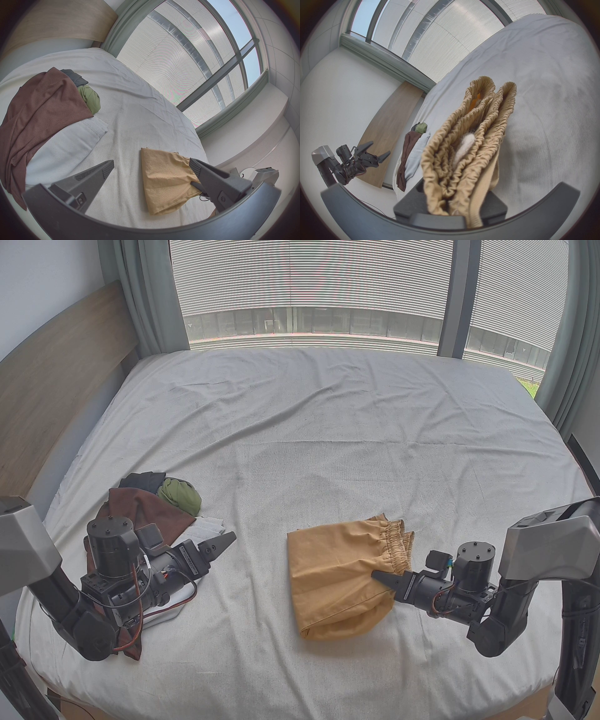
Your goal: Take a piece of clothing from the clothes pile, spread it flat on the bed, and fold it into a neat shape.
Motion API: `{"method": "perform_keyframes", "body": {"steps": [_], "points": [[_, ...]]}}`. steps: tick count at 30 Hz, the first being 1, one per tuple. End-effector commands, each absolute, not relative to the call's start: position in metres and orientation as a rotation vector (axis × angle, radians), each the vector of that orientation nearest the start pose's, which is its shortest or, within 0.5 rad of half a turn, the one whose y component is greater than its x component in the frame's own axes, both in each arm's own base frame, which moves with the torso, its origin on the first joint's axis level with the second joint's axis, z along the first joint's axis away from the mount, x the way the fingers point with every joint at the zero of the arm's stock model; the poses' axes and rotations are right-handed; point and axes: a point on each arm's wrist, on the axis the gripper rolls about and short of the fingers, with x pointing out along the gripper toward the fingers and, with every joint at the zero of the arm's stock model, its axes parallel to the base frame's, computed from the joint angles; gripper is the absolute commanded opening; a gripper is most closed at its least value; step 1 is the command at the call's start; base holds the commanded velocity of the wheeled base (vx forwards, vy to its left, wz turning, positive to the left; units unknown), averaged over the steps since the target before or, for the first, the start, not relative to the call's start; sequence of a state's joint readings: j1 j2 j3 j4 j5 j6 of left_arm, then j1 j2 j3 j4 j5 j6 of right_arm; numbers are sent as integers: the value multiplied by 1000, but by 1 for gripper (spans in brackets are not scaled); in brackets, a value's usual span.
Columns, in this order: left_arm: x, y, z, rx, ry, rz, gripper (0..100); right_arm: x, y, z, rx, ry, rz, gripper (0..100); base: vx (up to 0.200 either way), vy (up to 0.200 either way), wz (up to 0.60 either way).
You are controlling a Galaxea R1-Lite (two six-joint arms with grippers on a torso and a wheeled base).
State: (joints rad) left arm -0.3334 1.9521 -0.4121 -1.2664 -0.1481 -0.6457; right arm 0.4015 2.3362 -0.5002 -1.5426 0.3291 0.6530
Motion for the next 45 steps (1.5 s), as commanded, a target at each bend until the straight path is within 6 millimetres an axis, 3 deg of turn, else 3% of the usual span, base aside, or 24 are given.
{"method": "perform_keyframes", "body": {"steps": [1, 13, 33, 40, 45], "points": [[273, -99, 79, -604, 419, -374, 100, 300, 140, 21, 608, 464, 640, 0, 0, 0, 0], [274, -99, 79, -605, 420, -374, 100, 304, 153, 70, 605, 382, 701, 0, 0, 0, 0], [275, -95, 75, -600, 428, -355, 100, 355, 174, 130, 608, 307, 737, 0, 0, 0, 0], [276, -87, 74, -601, 428, -338, 100, 379, 179, 128, 609, 310, 756, 0, 0, 0, 0], [275, -83, 73, -570, 425, -333, 100, 408, 184, 128, 611, 309, 742, 0, 0, 0, 0]]}}
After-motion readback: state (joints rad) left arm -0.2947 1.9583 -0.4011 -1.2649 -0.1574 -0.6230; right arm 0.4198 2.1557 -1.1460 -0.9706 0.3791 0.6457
